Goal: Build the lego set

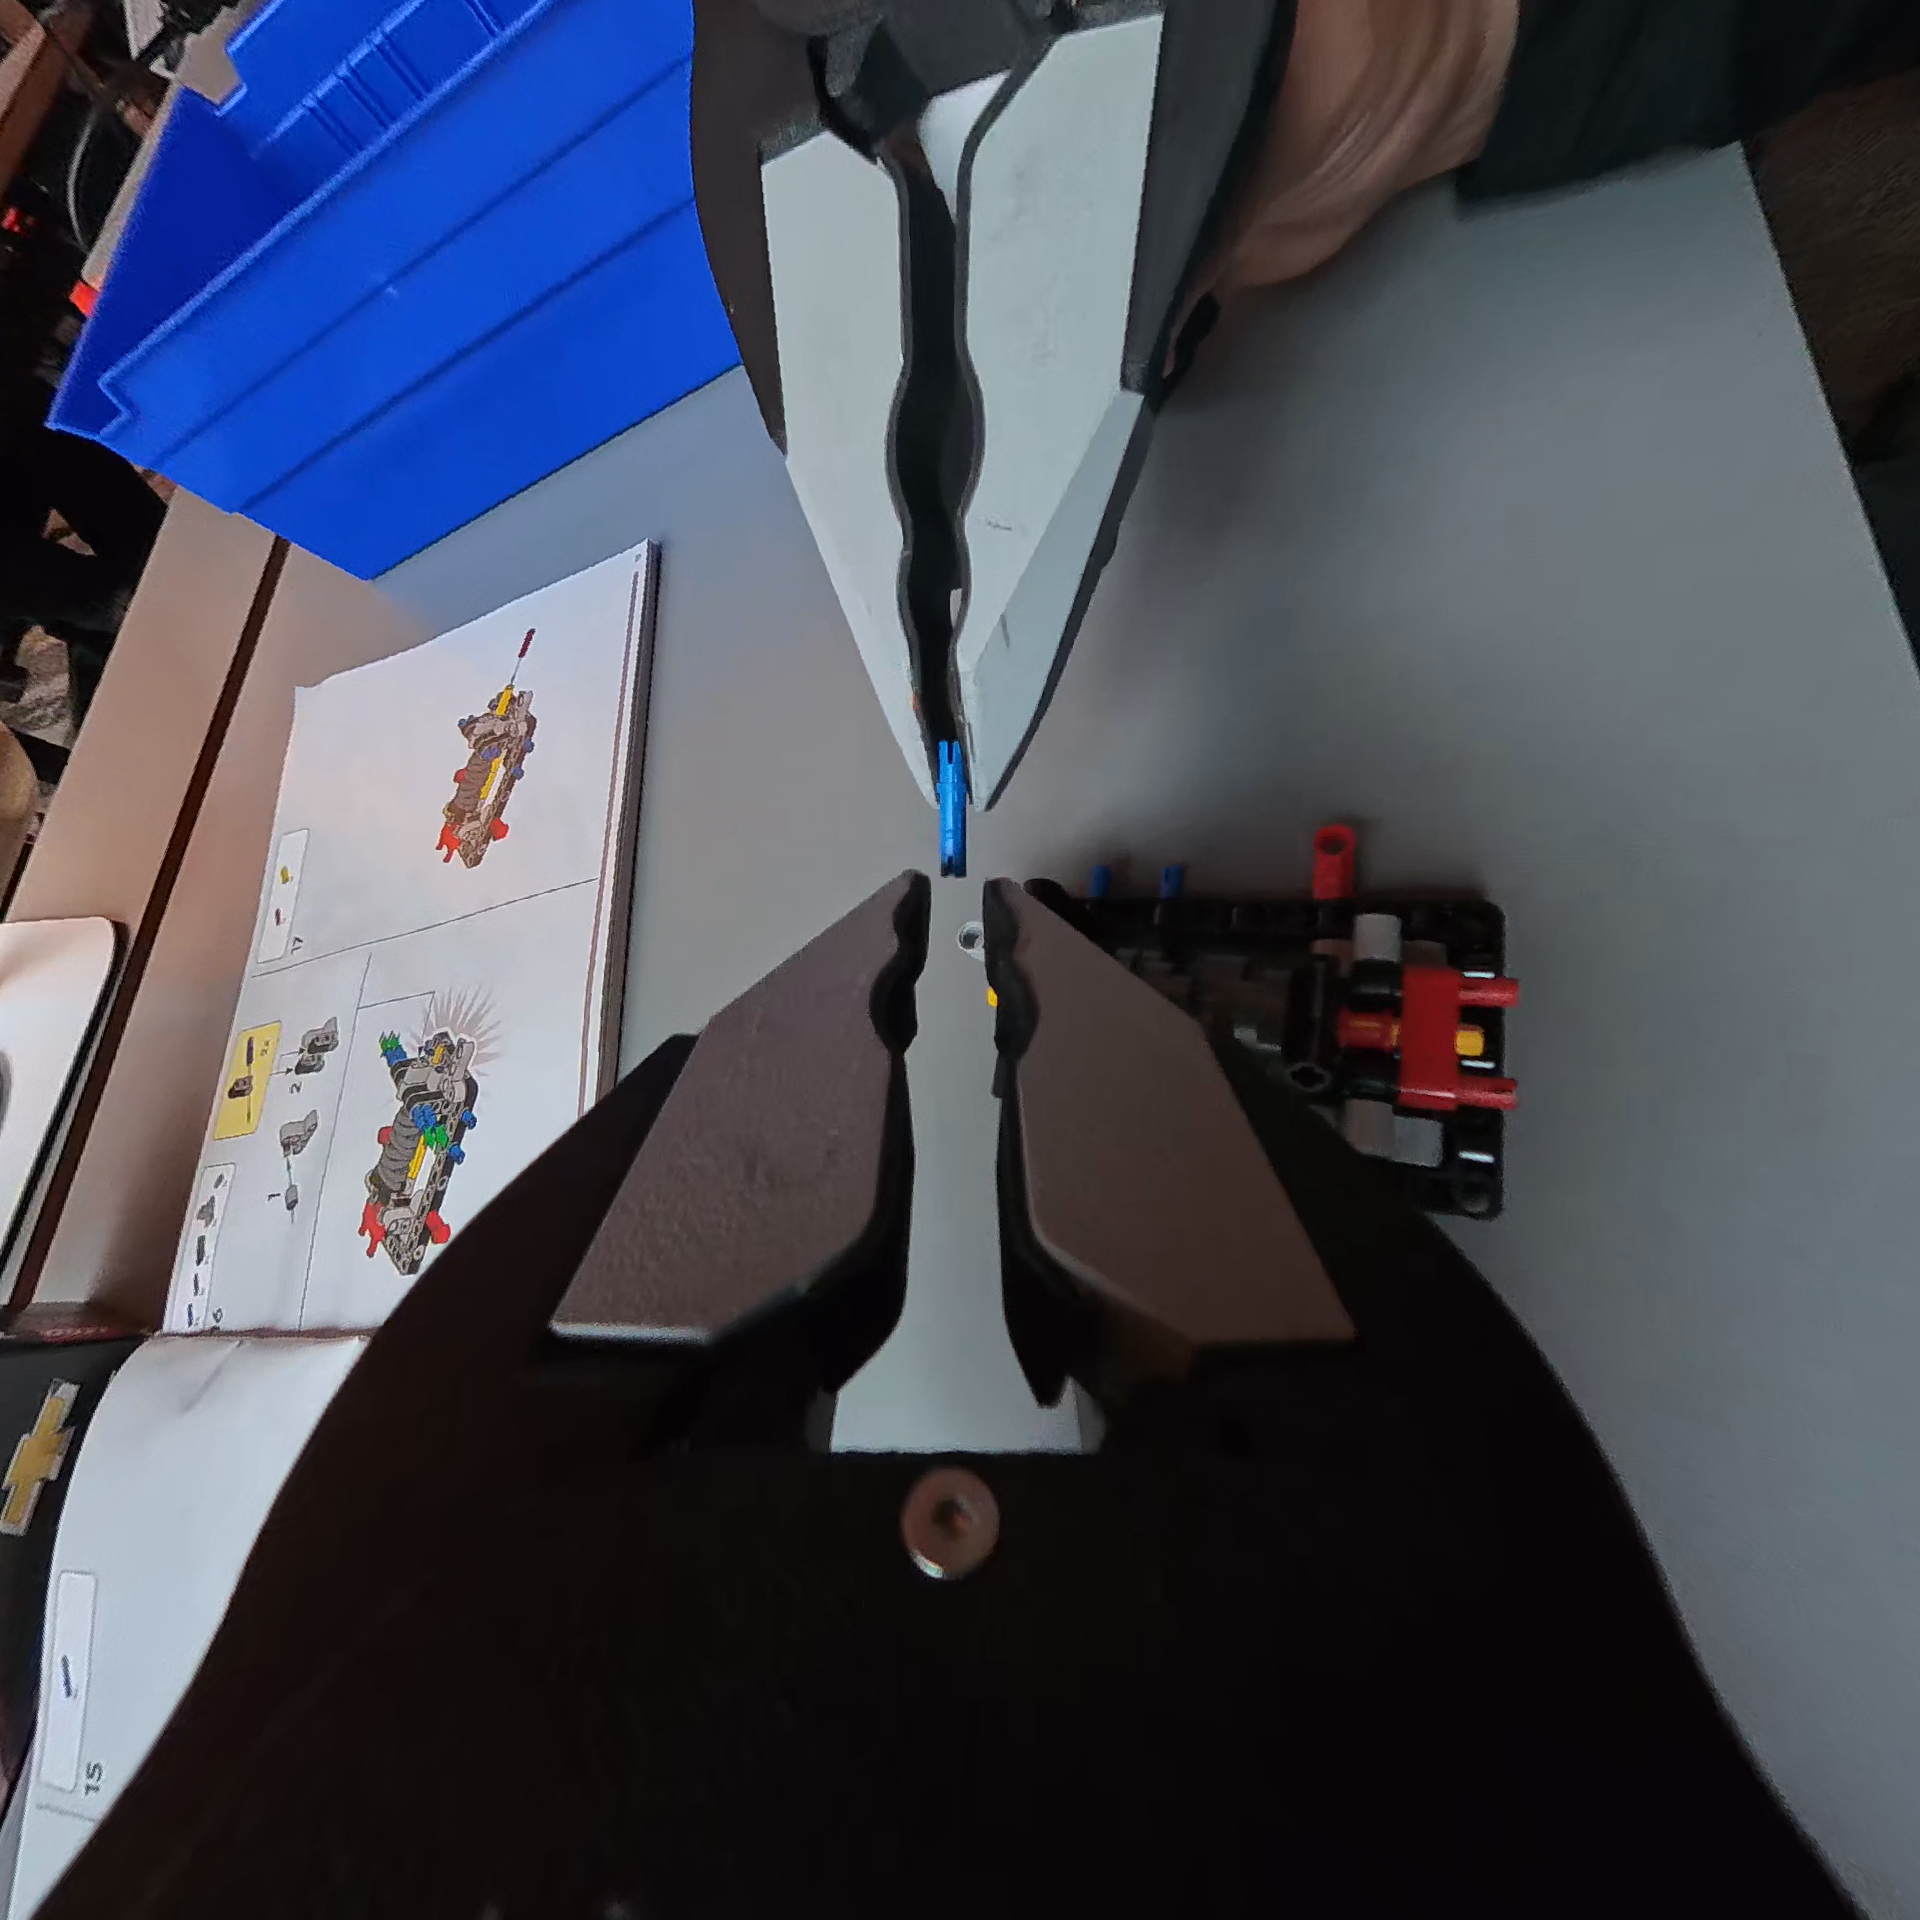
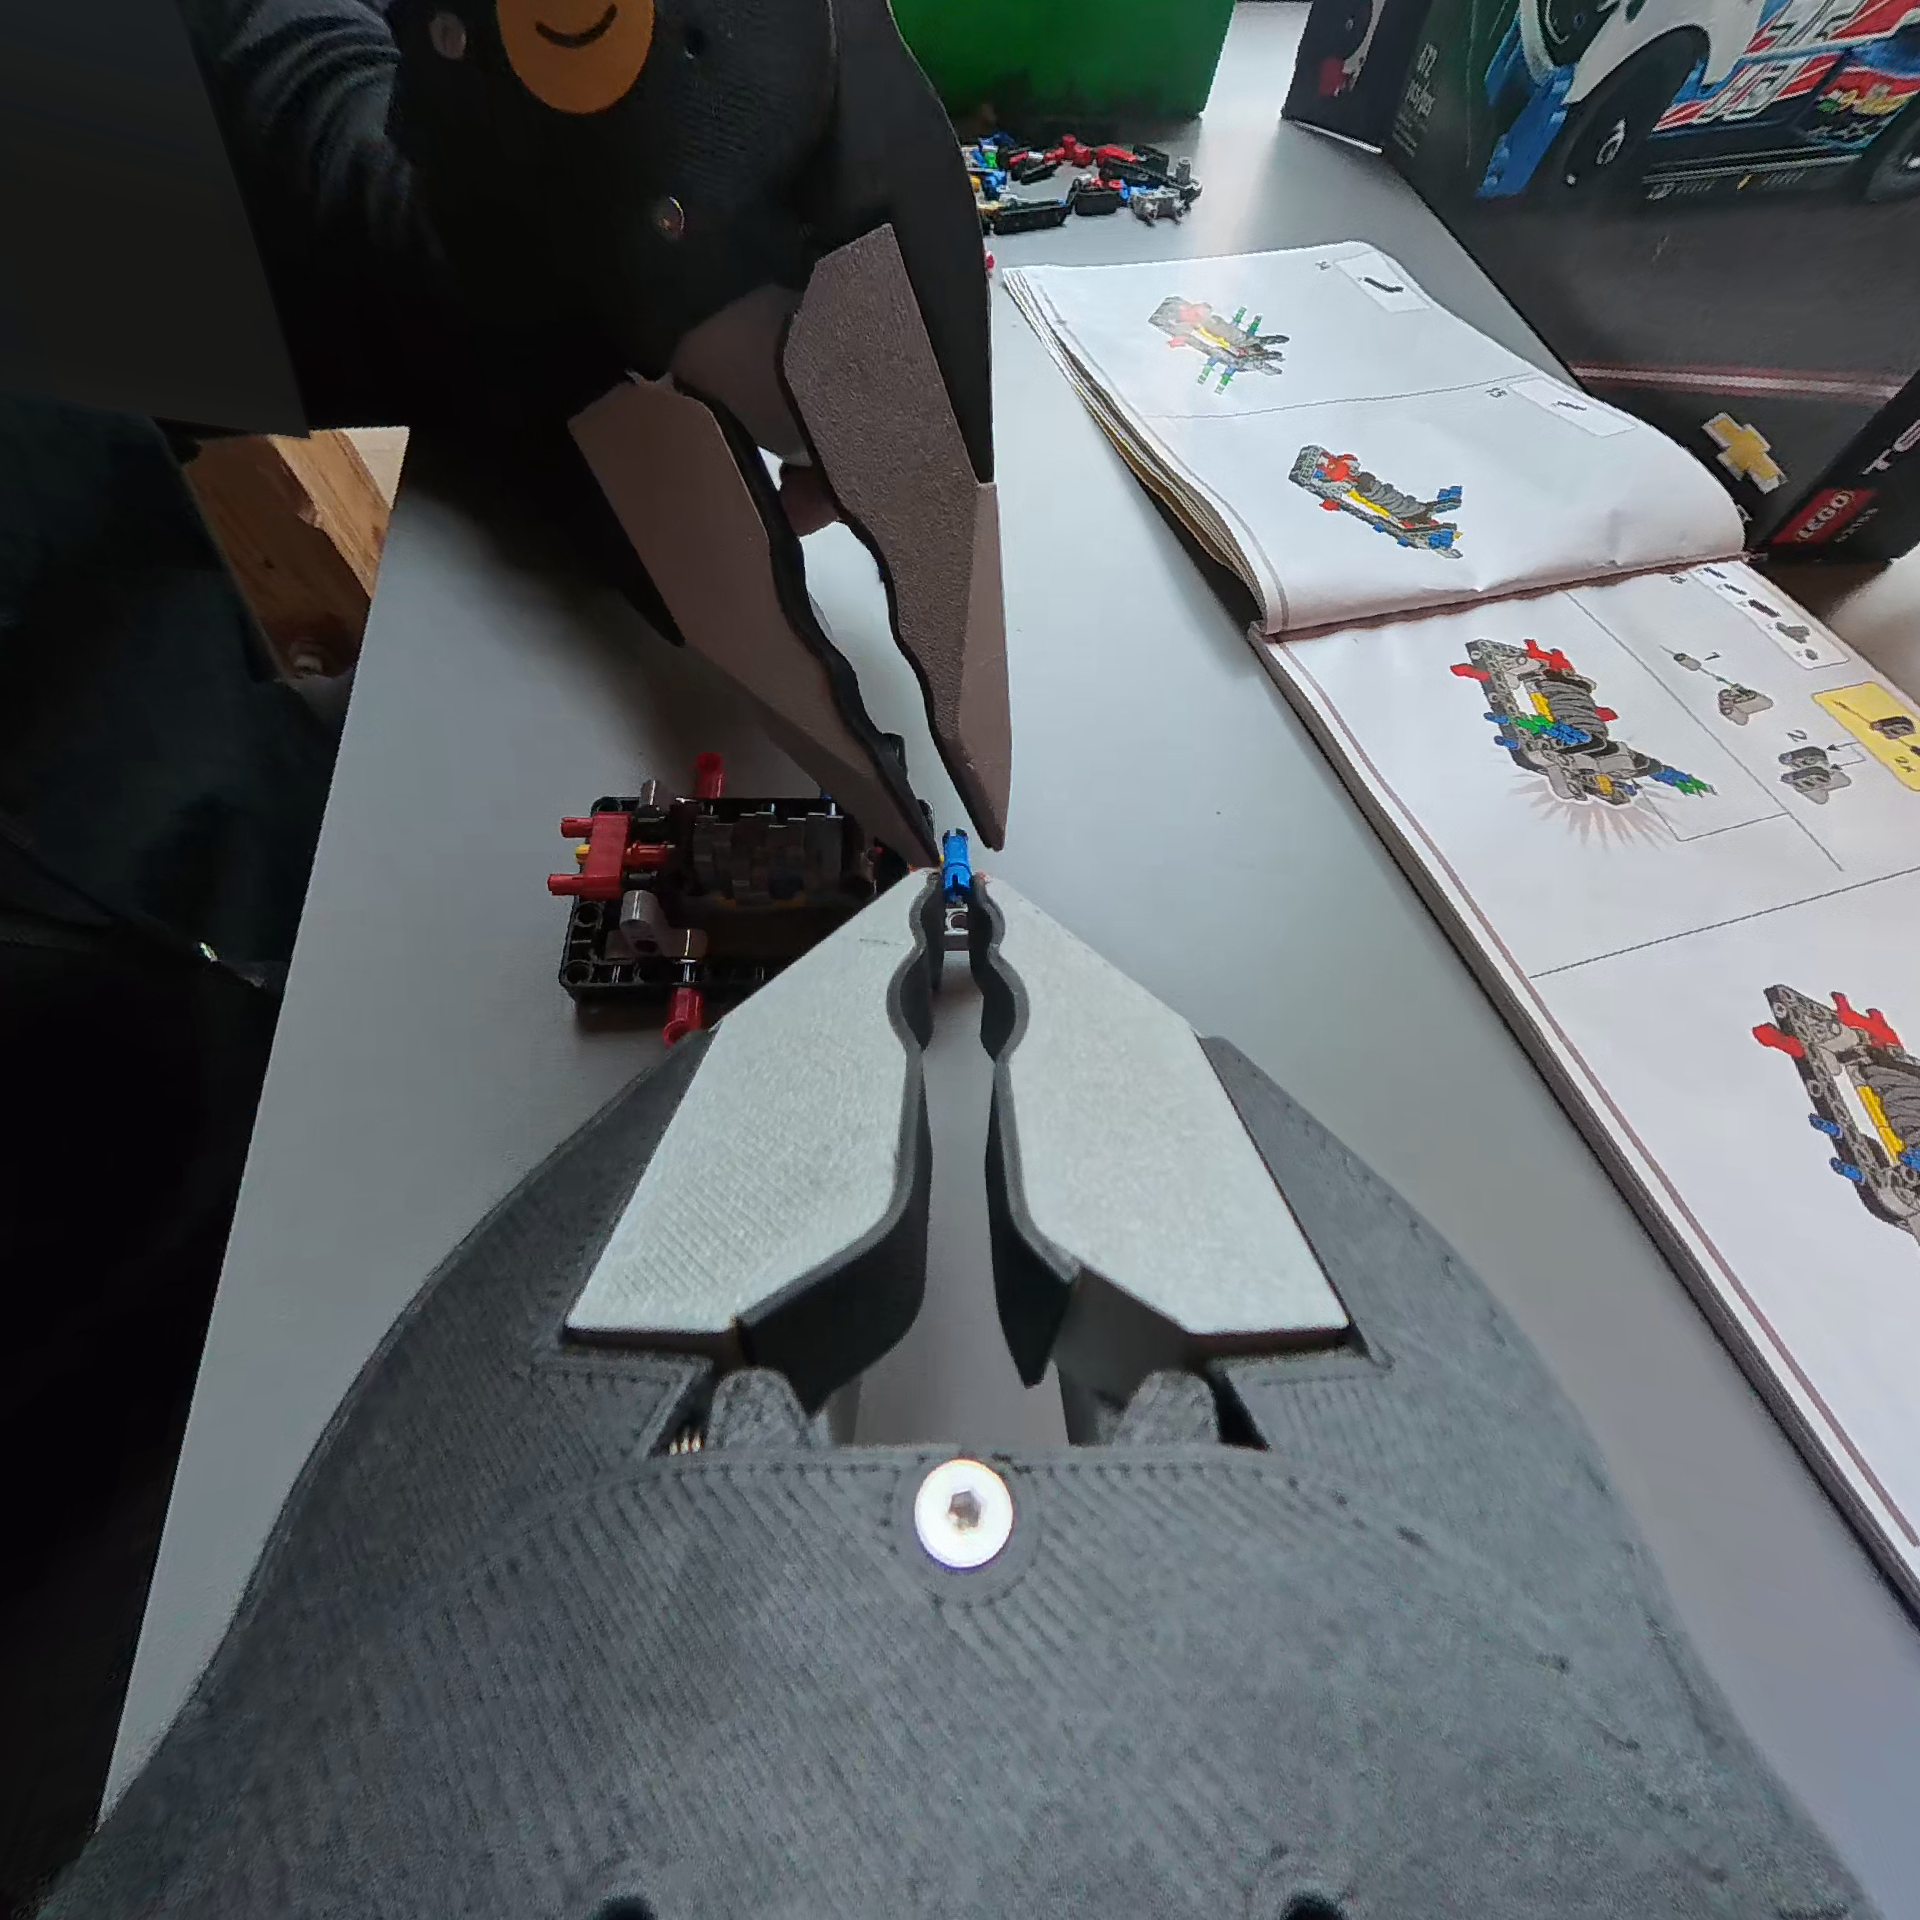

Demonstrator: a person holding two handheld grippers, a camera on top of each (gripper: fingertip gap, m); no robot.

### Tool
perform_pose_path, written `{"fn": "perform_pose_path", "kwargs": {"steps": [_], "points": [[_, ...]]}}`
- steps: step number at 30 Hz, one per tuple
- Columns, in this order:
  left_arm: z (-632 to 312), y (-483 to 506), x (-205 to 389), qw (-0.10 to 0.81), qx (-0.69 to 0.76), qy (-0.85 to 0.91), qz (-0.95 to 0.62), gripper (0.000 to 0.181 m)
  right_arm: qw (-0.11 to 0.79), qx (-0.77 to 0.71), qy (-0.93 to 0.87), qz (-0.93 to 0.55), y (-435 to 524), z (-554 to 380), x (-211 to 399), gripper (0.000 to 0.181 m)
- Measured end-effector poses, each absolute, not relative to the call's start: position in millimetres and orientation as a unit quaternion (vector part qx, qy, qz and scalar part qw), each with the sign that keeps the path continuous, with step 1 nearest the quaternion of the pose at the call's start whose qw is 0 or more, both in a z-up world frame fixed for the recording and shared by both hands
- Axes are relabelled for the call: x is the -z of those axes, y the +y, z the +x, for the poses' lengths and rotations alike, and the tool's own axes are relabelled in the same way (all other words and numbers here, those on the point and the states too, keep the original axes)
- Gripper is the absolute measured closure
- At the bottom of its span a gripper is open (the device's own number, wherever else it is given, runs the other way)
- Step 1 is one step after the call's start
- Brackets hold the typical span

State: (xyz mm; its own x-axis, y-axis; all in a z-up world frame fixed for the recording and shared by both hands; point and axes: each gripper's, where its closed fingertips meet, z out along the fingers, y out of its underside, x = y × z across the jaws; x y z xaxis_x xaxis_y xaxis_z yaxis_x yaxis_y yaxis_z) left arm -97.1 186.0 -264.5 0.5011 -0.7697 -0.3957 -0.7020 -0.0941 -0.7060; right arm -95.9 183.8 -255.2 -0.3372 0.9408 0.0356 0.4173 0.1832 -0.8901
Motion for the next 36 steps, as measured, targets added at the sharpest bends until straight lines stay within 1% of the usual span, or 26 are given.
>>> {"fn": "perform_pose_path", "kwargs": {"steps": [4, 14, 20, 27, 32, 36], "points": [[-95.4, 185.2, 263.6, 0.456, 0.037, 0.501, -0.735, 0.178, 0.311, -0.415, -0.707, -0.482, 182.2, -96.4, 256.6, 0.181], [-96.8, 183.8, 258.8, 0.456, 0.039, 0.496, -0.738, 0.180, 0.313, -0.426, -0.702, -0.477, 180.5, -96.4, 251.9, 0.181], [-97.2, 183.4, 265.3, 0.445, 0.008, 0.512, -0.734, 0.180, 0.310, -0.412, -0.711, -0.478, 179.9, -96.4, 256.8, 0.181], [-94.6, 184.5, 261.9, 0.452, 0.061, 0.492, -0.741, 0.179, 0.320, -0.414, -0.707, -0.475, 181.9, -96.1, 253.9, 0.181], [-96.1, 186.5, 263.1, 0.462, 0.036, 0.498, -0.733, 0.179, 0.328, -0.400, -0.712, -0.474, 183.4, -96.7, 256.3, 0.180], [-95.6, 186.0, 261.8, 0.464, 0.044, 0.495, -0.733, 0.179, 0.330, -0.402, -0.712, -0.472, 183.1, -96.4, 255.2, 0.180]]}}
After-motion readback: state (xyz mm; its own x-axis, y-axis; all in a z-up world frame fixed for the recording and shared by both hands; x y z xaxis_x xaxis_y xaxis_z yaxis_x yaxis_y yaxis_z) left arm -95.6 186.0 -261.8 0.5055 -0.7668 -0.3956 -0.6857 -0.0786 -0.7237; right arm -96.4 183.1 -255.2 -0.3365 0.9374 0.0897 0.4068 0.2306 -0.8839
